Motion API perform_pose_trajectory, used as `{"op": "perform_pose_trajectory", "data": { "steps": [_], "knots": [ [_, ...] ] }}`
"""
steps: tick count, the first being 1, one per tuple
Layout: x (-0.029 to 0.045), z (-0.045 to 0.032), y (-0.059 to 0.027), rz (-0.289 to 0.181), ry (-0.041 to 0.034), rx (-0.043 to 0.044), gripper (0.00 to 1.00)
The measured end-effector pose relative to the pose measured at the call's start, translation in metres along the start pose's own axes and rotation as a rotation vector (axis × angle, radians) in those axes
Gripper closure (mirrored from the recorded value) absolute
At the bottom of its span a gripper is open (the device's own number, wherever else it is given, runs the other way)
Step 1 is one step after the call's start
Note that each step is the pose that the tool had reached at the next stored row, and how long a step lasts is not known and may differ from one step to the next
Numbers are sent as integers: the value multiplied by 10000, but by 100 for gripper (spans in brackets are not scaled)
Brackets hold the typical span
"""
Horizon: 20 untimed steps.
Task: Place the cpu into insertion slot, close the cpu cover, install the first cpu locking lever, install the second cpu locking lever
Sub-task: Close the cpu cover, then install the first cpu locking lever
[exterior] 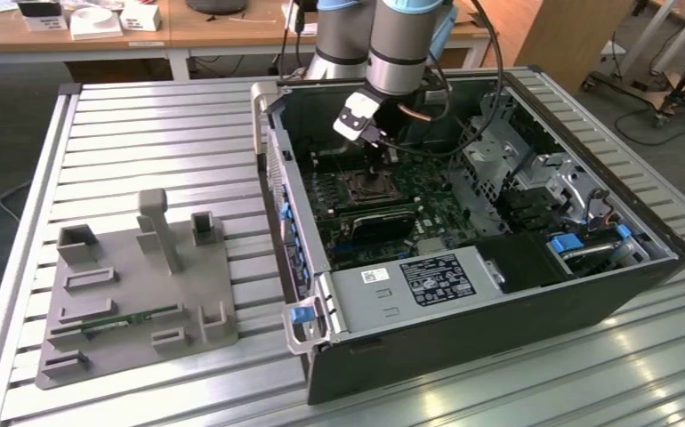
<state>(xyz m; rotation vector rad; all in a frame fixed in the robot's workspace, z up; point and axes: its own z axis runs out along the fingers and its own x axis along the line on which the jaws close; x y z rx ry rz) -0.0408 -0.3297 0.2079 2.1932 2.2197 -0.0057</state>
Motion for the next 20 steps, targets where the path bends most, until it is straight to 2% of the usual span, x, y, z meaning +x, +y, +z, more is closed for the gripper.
{"op": "perform_pose_trajectory", "data": {
  "steps": [4,18,20],
  "knots": [
    [1,-11,1,1,4,-111,90],
    [0,-13,0,2,-1,-144,90],
    [0,-14,0,2,-1,-180,90]
  ]
}}
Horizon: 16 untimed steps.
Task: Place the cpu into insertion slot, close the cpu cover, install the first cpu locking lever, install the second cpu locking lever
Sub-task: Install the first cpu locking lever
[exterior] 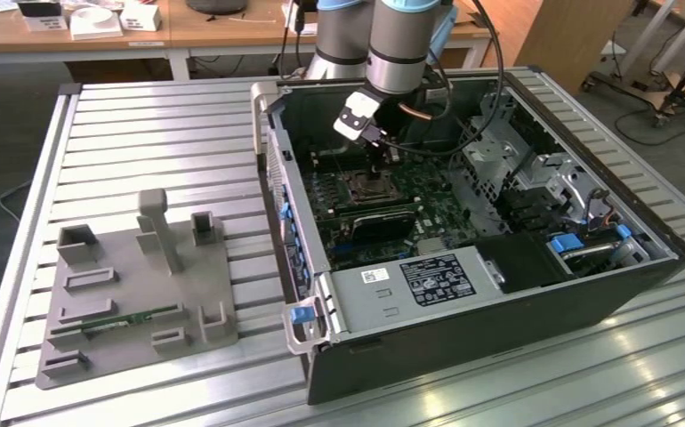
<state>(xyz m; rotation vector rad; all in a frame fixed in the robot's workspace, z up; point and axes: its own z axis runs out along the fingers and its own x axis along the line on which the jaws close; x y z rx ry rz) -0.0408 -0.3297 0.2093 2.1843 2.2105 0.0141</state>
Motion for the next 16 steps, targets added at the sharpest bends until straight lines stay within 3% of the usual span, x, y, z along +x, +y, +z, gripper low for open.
{"op": "perform_pose_trajectory", "data": {
  "steps": [10,16],
  "knots": [
    [-1,-10,0,0,-5,1,90],
    [-2,-121,4,0,0,-2,90]
  ]
}}
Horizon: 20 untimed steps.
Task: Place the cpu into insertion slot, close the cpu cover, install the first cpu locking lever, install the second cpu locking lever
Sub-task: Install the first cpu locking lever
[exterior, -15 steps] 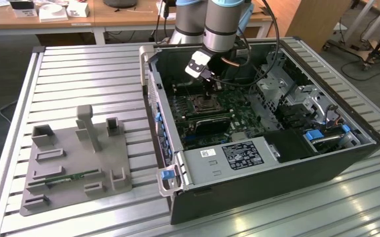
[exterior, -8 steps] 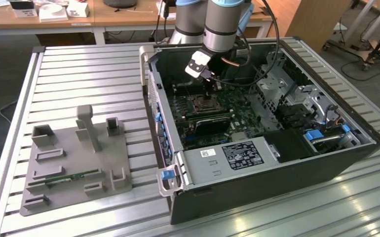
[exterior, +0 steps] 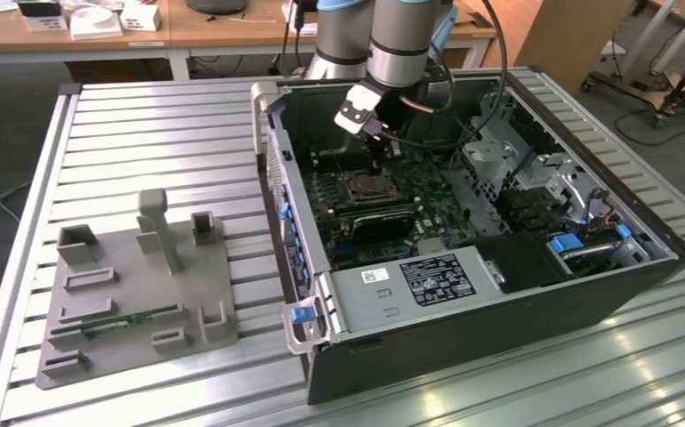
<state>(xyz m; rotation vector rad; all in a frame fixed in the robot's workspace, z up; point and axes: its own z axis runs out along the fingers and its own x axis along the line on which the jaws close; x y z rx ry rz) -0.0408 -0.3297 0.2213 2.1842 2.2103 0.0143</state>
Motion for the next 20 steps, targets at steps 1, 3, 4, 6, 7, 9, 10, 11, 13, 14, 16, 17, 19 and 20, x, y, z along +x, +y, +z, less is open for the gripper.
{"op": "perform_pose_trajectory", "data": {
  "steps": [1,3,4,6,7,9,10,11,13,14,16,17,19,20],
  "knots": [
    [0,-25,1,-1,0,0,90],
    [-1,-77,2,-1,1,0,90],
    [-2,-102,3,-2,0,1,90],
    [-3,-161,5,-5,1,0,90],
    [-4,-192,6,-8,0,0,90],
    [-4,-236,7,-16,1,0,90],
    [-5,-255,8,-23,1,0,90],
    [-5,-268,8,-34,0,1,90],
    [-5,-270,8,-137,5,-3,90],
    [-5,-270,8,-293,11,-6,90],
    [-5,-269,8,-653,20,-11,90],
    [-5,-268,7,-847,26,-15,90],
    [-5,-265,7,-1207,37,-21,90],
    [-5,-264,7,-1386,43,-25,90]
  ]
}}
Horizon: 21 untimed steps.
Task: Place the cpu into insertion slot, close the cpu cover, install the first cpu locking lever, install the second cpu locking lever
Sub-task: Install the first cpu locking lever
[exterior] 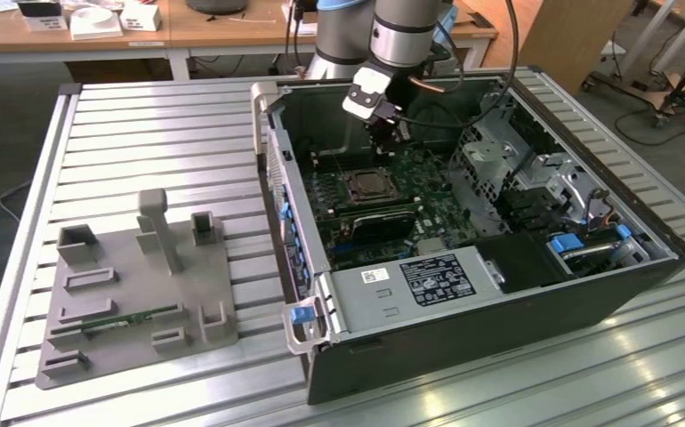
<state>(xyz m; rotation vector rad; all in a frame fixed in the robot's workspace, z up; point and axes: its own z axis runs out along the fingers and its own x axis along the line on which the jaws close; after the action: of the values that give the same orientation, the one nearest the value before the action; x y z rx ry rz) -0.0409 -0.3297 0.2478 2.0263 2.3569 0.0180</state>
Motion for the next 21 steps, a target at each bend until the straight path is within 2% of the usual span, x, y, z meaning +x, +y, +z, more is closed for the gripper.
{"op": "perform_pose_trajectory", "data": {
  "steps": [7,12,17,21],
  "knots": [
    [0,11,-2,-1236,37,-21,90],
    [12,19,-75,-1516,47,-27,90],
    [30,21,-194,-1663,51,-30,90],
    [31,28,-204,-2238,67,-39,90]
  ]
}}
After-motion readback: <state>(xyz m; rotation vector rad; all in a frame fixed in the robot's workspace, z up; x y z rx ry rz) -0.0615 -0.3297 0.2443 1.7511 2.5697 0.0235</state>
